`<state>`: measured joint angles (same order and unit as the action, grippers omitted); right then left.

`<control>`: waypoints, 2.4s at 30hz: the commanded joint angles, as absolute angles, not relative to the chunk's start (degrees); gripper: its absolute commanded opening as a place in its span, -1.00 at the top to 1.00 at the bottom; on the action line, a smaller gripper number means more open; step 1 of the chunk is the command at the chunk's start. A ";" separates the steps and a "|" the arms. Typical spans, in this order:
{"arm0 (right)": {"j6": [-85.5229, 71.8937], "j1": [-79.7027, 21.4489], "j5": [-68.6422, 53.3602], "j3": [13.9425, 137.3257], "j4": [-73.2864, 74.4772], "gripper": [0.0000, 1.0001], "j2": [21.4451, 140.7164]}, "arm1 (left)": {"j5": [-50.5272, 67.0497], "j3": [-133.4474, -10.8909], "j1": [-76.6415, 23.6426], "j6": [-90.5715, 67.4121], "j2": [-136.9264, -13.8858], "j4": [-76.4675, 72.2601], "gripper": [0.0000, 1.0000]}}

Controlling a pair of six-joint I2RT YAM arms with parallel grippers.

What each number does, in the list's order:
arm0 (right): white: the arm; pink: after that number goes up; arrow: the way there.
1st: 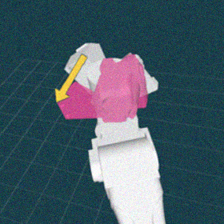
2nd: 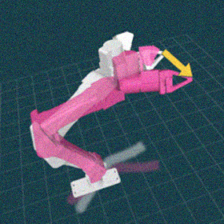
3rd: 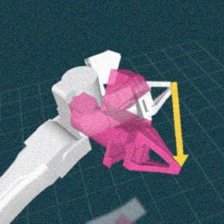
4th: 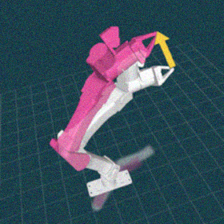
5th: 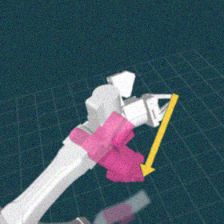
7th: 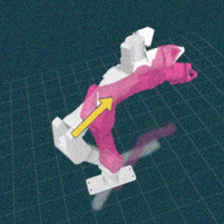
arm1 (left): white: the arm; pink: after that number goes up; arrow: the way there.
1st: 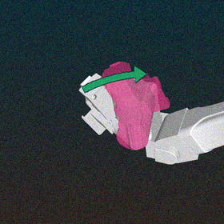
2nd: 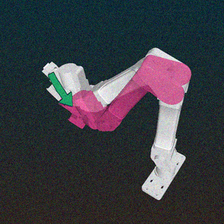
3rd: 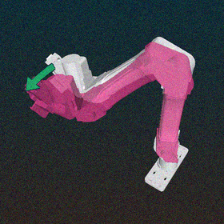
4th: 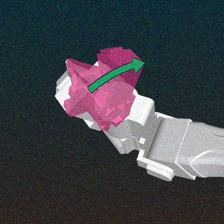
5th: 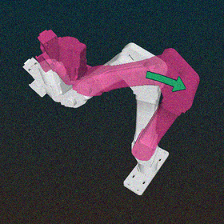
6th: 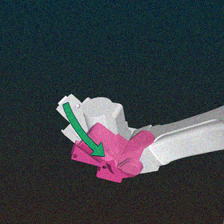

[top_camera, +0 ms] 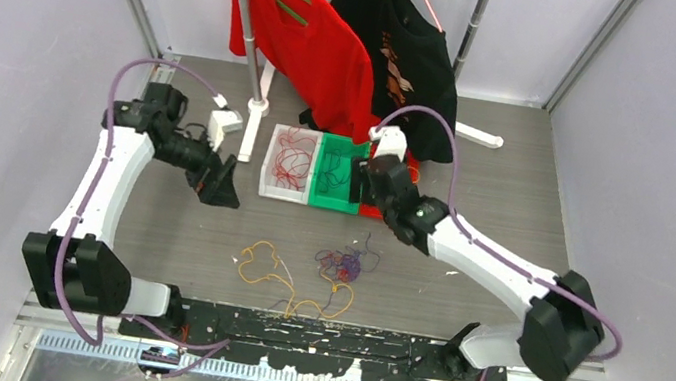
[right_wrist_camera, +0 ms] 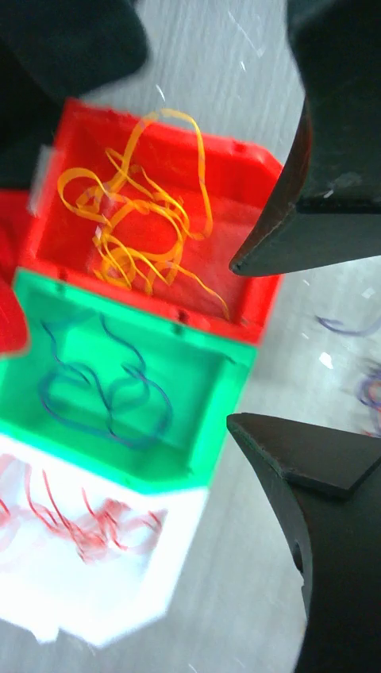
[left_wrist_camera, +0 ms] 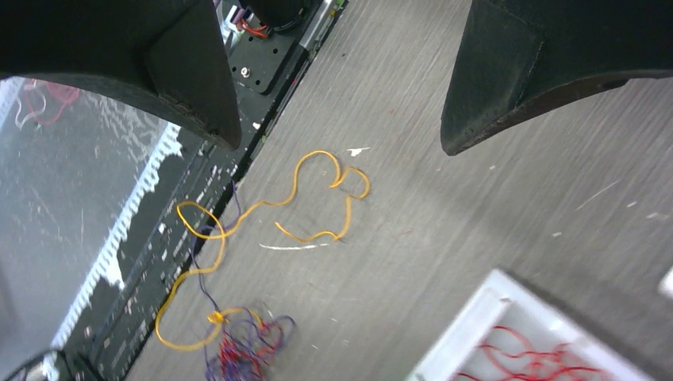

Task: Untangle the cables

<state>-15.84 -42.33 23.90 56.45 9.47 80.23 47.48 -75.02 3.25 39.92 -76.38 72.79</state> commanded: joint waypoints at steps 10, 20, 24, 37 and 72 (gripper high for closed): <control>-31.97 -46.93 15.34 35.13 12.07 -0.25 58.47 | 34.71 -67.61 -29.51 43.97 -85.62 72.24 -0.86; -35.44 -46.70 20.31 33.41 18.88 -0.07 48.38 | 35.06 -65.33 -41.12 41.34 -93.13 63.73 -0.69; -36.79 -46.37 20.65 33.34 20.26 -0.01 46.41 | 34.99 -63.98 -44.41 41.16 -93.95 60.36 -0.61; -36.85 -45.97 21.80 36.06 24.52 0.33 41.07 | 27.40 -62.41 -46.10 42.36 -90.73 58.43 0.55; -19.02 -48.01 -17.85 49.12 -10.89 -0.90 57.55 | 28.21 -111.45 -30.76 26.21 -73.41 80.27 1.00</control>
<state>-20.43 -46.65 -12.53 46.28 -3.18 55.94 29.89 -107.00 -30.68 28.23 -74.78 79.66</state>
